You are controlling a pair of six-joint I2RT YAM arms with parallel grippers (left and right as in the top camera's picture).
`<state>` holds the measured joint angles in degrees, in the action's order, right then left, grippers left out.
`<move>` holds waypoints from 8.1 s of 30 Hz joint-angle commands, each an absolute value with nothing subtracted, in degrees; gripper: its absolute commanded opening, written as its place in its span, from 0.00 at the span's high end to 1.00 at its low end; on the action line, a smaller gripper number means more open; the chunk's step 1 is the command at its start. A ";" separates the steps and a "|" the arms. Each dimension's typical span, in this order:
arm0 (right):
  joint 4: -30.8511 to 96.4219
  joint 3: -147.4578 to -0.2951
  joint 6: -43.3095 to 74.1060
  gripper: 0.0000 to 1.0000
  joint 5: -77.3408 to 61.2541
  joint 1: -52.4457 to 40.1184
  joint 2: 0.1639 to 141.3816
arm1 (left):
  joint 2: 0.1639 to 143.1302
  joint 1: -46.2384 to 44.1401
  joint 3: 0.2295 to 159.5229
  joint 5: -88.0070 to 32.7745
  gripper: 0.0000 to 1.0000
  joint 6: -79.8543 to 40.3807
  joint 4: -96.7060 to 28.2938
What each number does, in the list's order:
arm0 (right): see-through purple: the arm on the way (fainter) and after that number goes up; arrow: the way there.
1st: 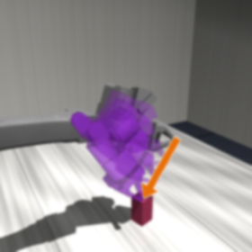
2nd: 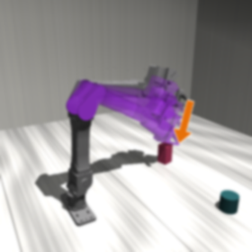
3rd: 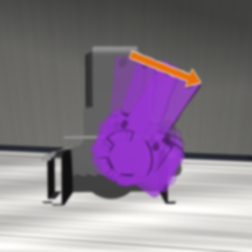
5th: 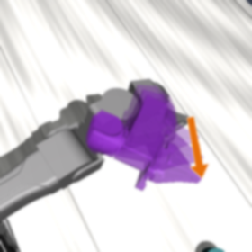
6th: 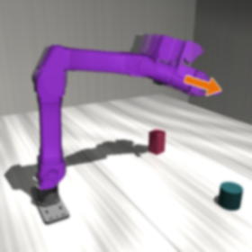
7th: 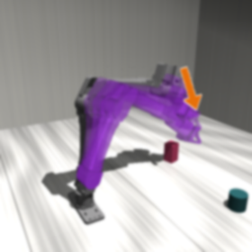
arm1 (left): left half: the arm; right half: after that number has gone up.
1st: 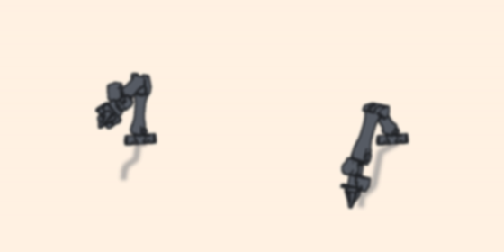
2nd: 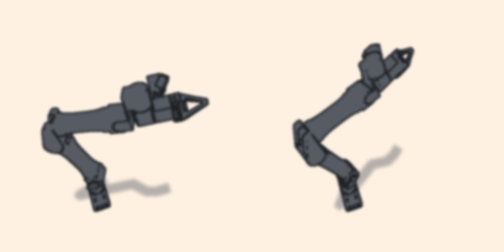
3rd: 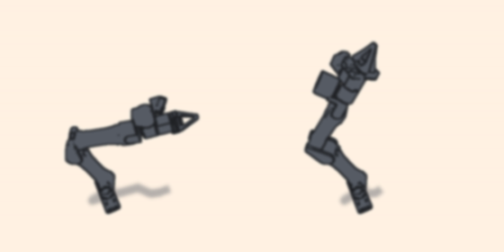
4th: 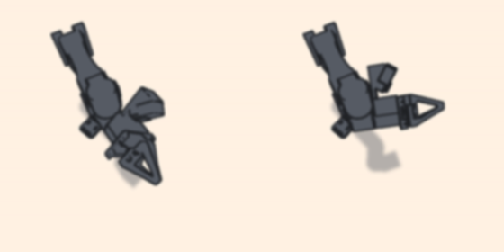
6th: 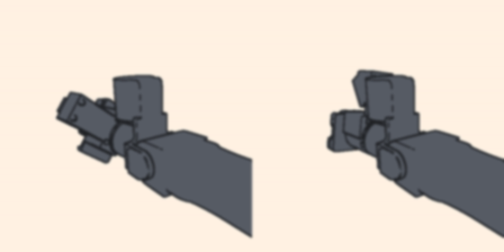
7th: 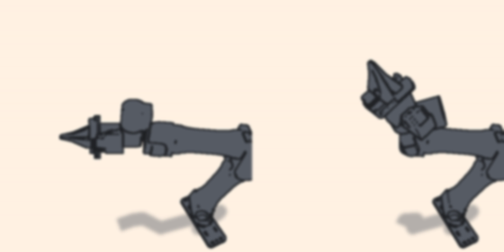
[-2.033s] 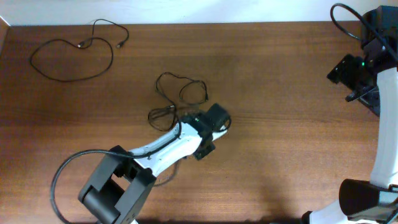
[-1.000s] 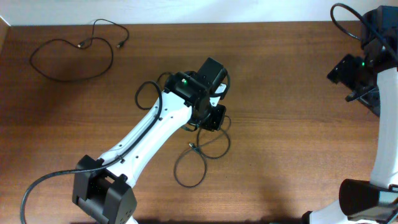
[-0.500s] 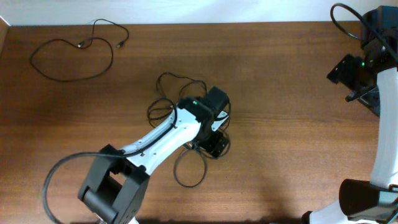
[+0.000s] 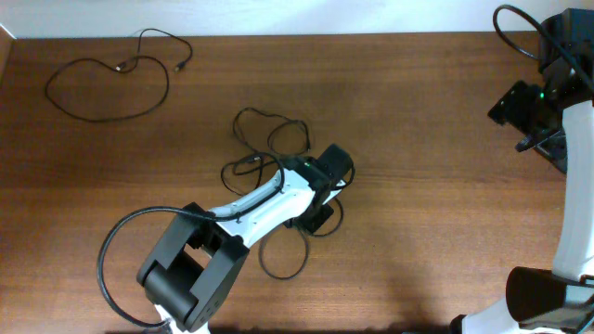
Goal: Untangle cables
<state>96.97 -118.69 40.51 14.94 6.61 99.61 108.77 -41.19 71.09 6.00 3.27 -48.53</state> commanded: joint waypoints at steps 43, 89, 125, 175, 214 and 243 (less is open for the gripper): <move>97.10 -118.50 40.73 0.02 14.98 6.79 99.72 | 110.78 8.51 155.24 -20.38 1.00 -22.70 -76.84; 97.10 -118.50 40.73 0.02 15.00 6.79 99.72 | 140.05 50.04 151.94 -28.03 0.01 -6.85 -85.62; 97.10 -118.50 40.73 0.02 14.98 6.79 99.72 | 152.16 36.21 151.89 2.11 0.40 6.96 -66.26; 97.10 -118.50 40.73 0.02 15.00 6.79 99.72 | 139.09 45.54 145.21 -6.55 0.00 -2.37 -89.19; 97.10 -118.50 40.73 0.01 14.98 6.79 99.72 | 139.06 40.75 141.18 1.30 0.12 -6.42 -92.66; 97.10 -118.50 40.73 0.02 14.98 6.79 99.72 | 112.49 47.29 70.22 -8.93 0.01 -17.02 -47.03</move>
